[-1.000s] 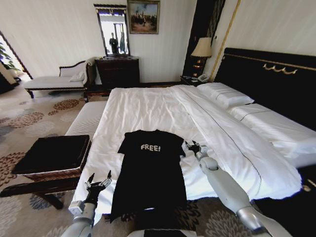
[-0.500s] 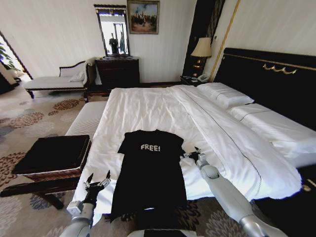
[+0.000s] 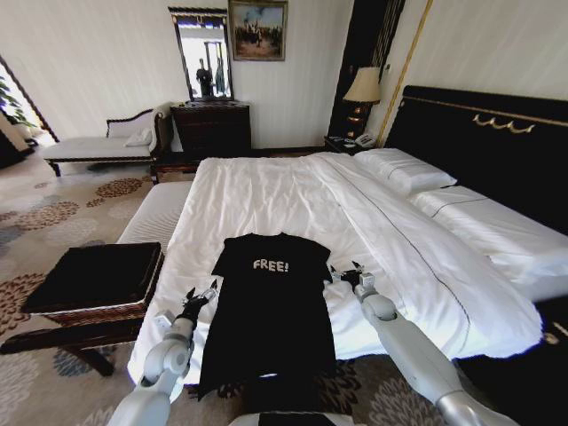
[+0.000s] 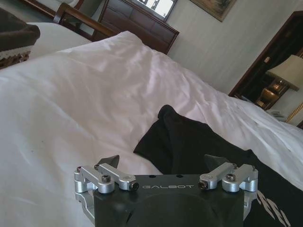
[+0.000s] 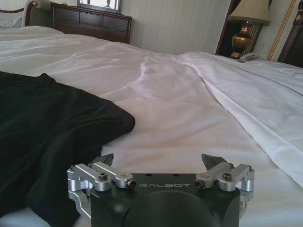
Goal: Fold the clothes on the bed and place them into the basket.
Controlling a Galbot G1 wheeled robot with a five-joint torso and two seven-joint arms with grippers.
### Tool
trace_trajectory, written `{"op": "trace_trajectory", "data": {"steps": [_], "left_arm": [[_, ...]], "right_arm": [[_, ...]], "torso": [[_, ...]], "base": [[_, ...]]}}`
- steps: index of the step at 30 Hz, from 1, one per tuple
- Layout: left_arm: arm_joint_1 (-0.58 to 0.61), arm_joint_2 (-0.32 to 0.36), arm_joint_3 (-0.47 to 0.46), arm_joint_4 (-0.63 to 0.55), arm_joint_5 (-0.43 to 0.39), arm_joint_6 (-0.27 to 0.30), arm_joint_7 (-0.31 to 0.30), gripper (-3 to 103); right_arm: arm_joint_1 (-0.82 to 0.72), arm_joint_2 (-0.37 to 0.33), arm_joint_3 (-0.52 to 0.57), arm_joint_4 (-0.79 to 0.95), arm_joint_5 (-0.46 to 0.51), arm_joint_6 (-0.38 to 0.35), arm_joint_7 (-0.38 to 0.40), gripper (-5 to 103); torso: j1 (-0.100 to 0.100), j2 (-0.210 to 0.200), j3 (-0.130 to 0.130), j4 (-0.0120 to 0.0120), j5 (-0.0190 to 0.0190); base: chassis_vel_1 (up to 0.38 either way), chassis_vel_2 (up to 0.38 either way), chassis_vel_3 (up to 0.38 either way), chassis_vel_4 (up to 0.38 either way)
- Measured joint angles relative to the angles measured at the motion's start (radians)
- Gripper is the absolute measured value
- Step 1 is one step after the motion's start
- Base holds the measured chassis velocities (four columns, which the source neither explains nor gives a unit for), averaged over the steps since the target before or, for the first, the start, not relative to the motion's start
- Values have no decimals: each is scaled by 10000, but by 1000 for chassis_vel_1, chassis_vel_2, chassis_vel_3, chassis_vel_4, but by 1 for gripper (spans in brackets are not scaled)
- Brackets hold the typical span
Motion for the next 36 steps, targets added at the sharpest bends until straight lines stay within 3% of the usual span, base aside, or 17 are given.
{"op": "trace_trajectory", "data": {"steps": [7, 11, 15, 18, 24, 26, 30, 32, 34, 36], "left_arm": [[-1307, -289, 112, 1443, -930, 178, 81, 100], [-1674, -407, 166, 2036, -1143, 220, 199, 88], [-1827, -458, 211, 2347, -1337, 275, 300, 82], [-1936, -538, 209, 2583, -1348, 278, 349, 74], [-2099, -749, 84, 3009, -1216, 274, 579, 46], [-2114, -777, 90, 3069, -1177, 271, 622, 46], [-2153, -905, 50, 3247, -1065, 213, 667, 25], [-2153, -916, 34, 3259, -1048, 191, 665, 25], [-2165, -919, -22, 3328, -968, 80, 672, 9], [-2165, -908, -34, 3341, -957, 58, 680, 9]], "right_arm": [[18, -223, 15, 83, 232, -49, 86, 100], [87, -241, -13, 104, 309, -99, 122, 100], [143, -233, -42, 114, 354, -125, 144, 100], [178, -228, -58, 114, 364, -133, 151, 100], [193, -245, -66, 107, 380, -144, 161, 100], [193, -252, -66, 109, 392, -146, 163, 100], [198, -283, -70, 151, 448, -164, 179, 100], [198, -288, -71, 161, 453, -166, 179, 100], [191, -292, -73, 168, 459, -167, 179, 100], [189, -291, -74, 170, 461, -168, 179, 100]], "torso": [[0, 0, 0, 0, 0], [0, 0, 0, 0, 0], [0, 0, -1, 2, 1], [0, 0, -1, 2, 2], [0, 0, -2, 2, 1], [0, 0, -1, 2, 1], [0, 0, -2, 0, -1], [0, 0, -2, 0, -1], [0, 0, -1, -1, -1], [0, 0, -2, -1, -2]], "base": [[0, 0, 0, 0], [0, 0, 0, 0], [0, 0, 0, 0], [0, 0, 0, 0], [0, 0, 0, 0], [0, 0, 0, 0], [0, 0, 0, 0], [0, 0, 0, 0], [0, 0, 0, 0], [0, 0, 0, 0]]}}
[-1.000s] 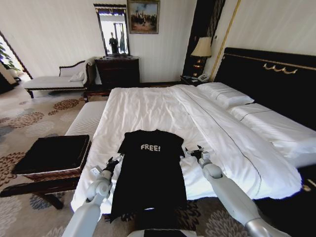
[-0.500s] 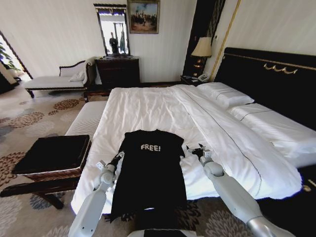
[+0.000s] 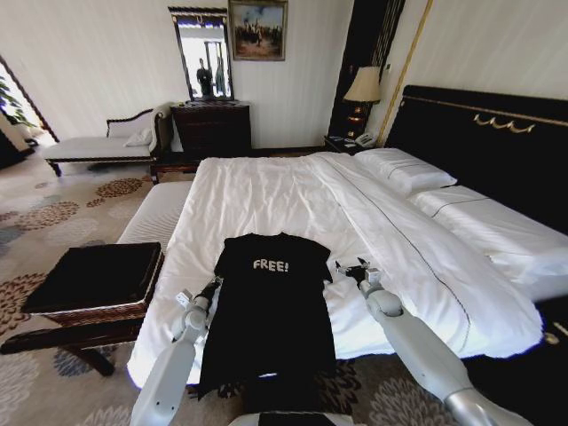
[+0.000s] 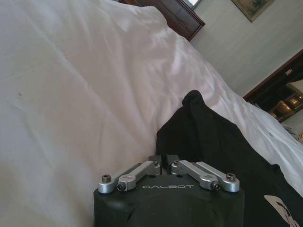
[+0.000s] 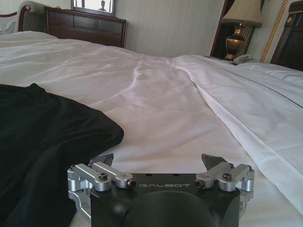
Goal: Fold the clothes on the bed and place them into the basket.
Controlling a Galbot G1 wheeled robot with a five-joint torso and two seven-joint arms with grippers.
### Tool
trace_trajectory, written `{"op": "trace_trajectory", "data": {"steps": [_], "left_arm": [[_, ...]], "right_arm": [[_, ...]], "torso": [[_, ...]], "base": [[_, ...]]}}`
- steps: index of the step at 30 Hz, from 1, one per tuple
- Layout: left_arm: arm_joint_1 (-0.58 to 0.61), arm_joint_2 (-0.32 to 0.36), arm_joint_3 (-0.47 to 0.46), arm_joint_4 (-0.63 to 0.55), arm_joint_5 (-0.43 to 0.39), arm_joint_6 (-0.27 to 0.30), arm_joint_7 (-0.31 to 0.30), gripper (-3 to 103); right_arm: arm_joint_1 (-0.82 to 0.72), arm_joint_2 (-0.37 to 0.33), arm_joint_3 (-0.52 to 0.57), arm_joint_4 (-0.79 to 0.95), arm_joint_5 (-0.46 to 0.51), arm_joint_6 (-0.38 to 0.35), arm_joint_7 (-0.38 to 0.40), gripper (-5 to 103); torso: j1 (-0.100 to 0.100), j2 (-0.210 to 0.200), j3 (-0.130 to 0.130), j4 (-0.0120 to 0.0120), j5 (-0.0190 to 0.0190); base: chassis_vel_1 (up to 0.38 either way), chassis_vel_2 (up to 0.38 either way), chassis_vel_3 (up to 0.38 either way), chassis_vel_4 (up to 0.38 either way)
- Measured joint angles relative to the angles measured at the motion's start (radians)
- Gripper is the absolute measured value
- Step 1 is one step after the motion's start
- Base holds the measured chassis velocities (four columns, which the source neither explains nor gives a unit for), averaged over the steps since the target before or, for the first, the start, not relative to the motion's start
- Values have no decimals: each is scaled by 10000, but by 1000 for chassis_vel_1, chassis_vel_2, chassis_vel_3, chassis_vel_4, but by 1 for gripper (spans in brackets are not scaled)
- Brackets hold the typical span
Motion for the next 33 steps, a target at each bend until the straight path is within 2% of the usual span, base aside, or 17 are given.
{"op": "trace_trajectory", "data": {"steps": [1, 3, 19, 22, 33], "left_arm": [[-1, 33, -35, 26, 23, -42, 12, 3], [3, 96, -92, 29, 27, -81, 15, 0], [22, 638, -338, -606, -18, -103, -220, 0], [93, 952, -543, -775, -89, -108, -242, 0], [139, 1465, -846, -665, -126, -140, -215, 0]], "right_arm": [[-4, 6, -2, 6, 1, 0, 0, 100], [-15, 32, -13, 11, 1, 0, 0, 100], [-23, 137, -76, 120, -7, -34, -3, 100], [-48, 128, -74, 193, -6, -40, -6, 100], [-26, 265, -117, 242, 18, -45, -14, 100]], "torso": [[0, 0, 0, -1, -1], [-1, 1, 0, 0, 0], [0, 0, 0, 2, 0], [-1, 1, 0, 3, 1], [-1, 1, 0, 2, 0]], "base": [[0, 0, 0, 0], [0, 0, 0, 0], [0, 0, 0, 0], [0, 0, 0, 0], [0, 0, 0, 0]]}}
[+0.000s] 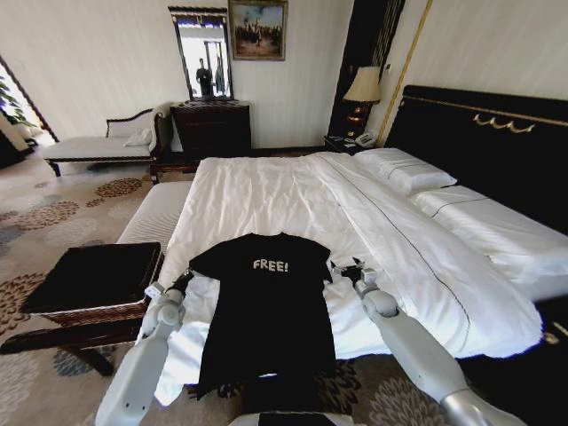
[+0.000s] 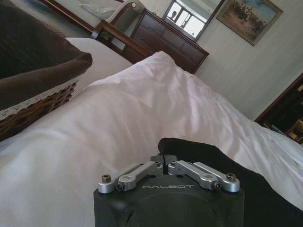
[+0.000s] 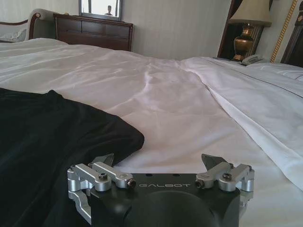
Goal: Fold the clothes on the bed and place them into the basket.
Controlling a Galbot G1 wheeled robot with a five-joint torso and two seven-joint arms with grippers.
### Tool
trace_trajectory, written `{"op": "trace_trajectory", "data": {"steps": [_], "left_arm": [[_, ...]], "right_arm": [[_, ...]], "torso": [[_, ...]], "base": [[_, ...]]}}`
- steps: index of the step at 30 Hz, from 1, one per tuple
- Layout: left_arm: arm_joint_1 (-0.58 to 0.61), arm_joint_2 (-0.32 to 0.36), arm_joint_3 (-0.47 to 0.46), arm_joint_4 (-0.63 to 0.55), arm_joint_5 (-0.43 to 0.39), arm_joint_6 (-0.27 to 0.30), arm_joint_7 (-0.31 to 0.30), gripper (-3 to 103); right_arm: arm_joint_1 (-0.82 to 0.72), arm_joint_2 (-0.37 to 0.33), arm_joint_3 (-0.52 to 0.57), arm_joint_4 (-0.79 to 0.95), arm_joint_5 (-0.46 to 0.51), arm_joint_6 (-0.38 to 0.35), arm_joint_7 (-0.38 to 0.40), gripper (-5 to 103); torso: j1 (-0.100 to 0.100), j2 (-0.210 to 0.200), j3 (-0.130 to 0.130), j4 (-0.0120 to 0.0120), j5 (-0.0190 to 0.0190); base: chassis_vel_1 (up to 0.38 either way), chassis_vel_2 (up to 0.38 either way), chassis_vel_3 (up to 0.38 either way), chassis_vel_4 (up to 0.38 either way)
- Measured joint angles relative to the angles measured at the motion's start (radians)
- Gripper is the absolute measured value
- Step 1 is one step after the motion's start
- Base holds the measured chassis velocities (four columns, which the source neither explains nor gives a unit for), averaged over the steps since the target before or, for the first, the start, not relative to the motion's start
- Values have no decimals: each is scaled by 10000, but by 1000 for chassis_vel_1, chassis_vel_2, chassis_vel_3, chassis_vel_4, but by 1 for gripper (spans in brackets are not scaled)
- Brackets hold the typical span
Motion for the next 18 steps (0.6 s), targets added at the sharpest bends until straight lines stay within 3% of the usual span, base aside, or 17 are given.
{"op": "trace_trajectory", "data": {"steps": [7, 9, 10, 12, 13, 14, 16, 18], "left_arm": [[-146, -75, 67, 154, 104, 43, -48, -1], [-96, -102, 36, 125, 220, 88, -186, 10], [-96, -102, 36, 125, 220, 88, -186, 10], [69, -82, -76, -15, 374, 97, -209, 20], [246, -25, -216, -175, 504, 96, -212, 20], [463, 34, -370, -368, 607, 88, -213, 31], [616, 65, -466, -502, 664, 75, -211, 31], [1198, 149, -790, -958, 804, 29, -193, 42]], "right_arm": [[-4, 179, -23, 104, 398, -132, 90, 100], [-23, 317, 57, 241, 1005, -296, 232, 100], [-23, 317, 57, 241, 1005, -296, 232, 100], [-43, 482, 222, 417, 1990, -522, 462, 100], [-83, 598, 391, 563, 2796, -731, 676, 100], [-152, 734, 632, 740, 3655, -983, 943, 100], [-207, 816, 774, 871, 4174, -1148, 1125, 100], [-418, 1077, 1283, 1281, 5775, -1776, 1810, 100]], "torso": [[0, 0, 0, -2, 0], [1, 0, 0, -3, 2], [1, 0, 0, -3, 2], [0, 0, 0, -2, -1], [0, 0, 0, 1, 0], [1, 0, 0, 2, 2], [0, 0, 0, 2, 1], [0, 0, 0, 0, 2]], "base": [[0, 0, 0, 0], [0, 0, 0, 0], [0, 0, 0, 0], [0, 0, 0, 0], [0, 0, 0, 0], [0, 0, 0, 0], [0, 0, 0, 0], [0, 0, 0, 0]]}}
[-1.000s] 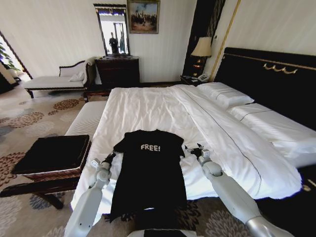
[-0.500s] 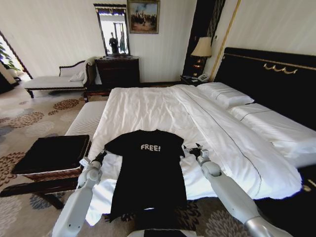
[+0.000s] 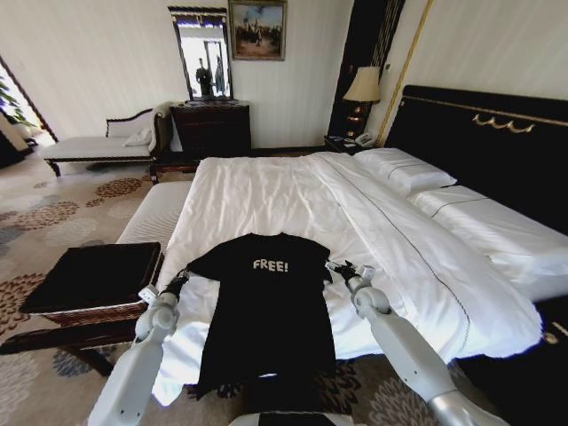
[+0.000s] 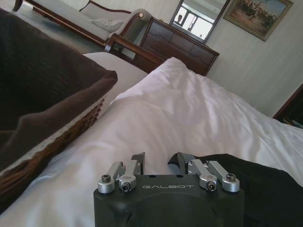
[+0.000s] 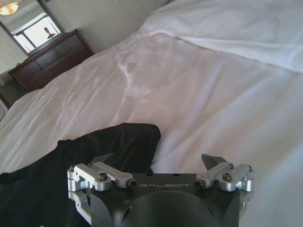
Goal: Fold the clothes on the bed and place them into the basket.
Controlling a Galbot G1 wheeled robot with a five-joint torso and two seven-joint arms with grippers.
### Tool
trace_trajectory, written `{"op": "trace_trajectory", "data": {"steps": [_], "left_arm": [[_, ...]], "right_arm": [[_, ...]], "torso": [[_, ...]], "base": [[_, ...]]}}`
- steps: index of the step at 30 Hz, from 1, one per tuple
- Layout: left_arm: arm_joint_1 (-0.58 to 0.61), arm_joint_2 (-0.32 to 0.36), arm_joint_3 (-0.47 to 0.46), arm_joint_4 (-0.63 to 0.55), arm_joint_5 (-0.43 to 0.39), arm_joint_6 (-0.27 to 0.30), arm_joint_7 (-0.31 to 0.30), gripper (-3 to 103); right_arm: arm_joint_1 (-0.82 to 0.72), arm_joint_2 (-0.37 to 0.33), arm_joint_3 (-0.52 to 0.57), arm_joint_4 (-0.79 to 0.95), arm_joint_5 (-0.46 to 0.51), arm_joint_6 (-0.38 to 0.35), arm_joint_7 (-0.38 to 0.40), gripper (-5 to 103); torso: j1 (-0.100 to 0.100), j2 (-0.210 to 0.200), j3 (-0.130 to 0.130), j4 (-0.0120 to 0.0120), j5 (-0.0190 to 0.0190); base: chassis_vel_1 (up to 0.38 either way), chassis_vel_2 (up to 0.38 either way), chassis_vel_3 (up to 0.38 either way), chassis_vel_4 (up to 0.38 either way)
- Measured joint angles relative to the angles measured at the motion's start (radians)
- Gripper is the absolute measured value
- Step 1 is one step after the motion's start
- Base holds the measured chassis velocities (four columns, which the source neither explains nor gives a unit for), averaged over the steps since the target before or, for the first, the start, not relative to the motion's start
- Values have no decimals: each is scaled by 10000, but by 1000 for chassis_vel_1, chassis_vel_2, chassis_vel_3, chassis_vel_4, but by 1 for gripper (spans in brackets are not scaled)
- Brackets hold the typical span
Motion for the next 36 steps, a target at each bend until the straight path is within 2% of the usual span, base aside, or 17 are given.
{"op": "trace_trajectory", "data": {"steps": [1, 2, 4, 6, 8, 10, 14, 19, 26, 36], "left_arm": [[498, 20, -230, -399, 157, -53, 44, 47], [692, 20, -318, -551, 238, -78, 68, 53], [862, 16, -398, -681, 322, -100, 90, 53], [1714, -92, -699, -1343, 798, -247, 187, 64], [2156, -206, -870, -1757, 920, -295, 204, 74], [2360, -277, -971, -1960, 947, -315, 205, 74], [2906, -462, -1216, -2515, 1016, -371, 205, 96], [3059, -473, -1282, -2724, 1049, -394, 206, 100], [3013, -483, -1211, -2876, 1141, -387, 134, 100], [3138, -334, -1276, -3223, 1150, -309, -10, 100]], "right_arm": [[-154, 135, 313, 201, 919, -342, 376, 100], [-234, 196, 447, 275, 1302, -482, 543, 100], [-295, 241, 542, 323, 1563, -585, 660, 100], [-609, 447, 1015, 538, 2612, -996, 1131, 100], [-823, 593, 1255, 705, 3030, -1184, 1325, 100], [-935, 695, 1381, 838, 3259, -1273, 1457, 100], [-1318, 1164, 1809, 1575, 4149, -1575, 2010, 100], [-1542, 1509, 2073, 2170, 4661, -1847, 2493, 100], [-1651, 1821, 2068, 2257, 4688, -1923, 2676, 100], [-728, 2372, 2268, 860, 4257, -1536, 2206, 100]], "torso": [[0, 1, 0, 3, -2], [-1, 1, 0, 3, -2], [-1, 1, -1, 2, -2], [-1, 1, -1, 2, -2], [-2, 2, -1, -1, -1], [-2, 2, -1, -1, 0], [-2, 3, -1, -1, 0], [-2, 2, -1, 1, -1], [-2, 2, 0, -2, -1], [0, 0, 1, 0, -1]], "base": [[0, 0, 0, 0], [0, 0, 0, 0], [0, 0, 0, 0], [0, 0, 0, 0], [0, 0, 0, 0], [0, 0, 0, 0], [0, 0, 0, 0], [0, 0, 0, 0], [0, 0, 0, 0], [0, 0, 0, 0]]}}
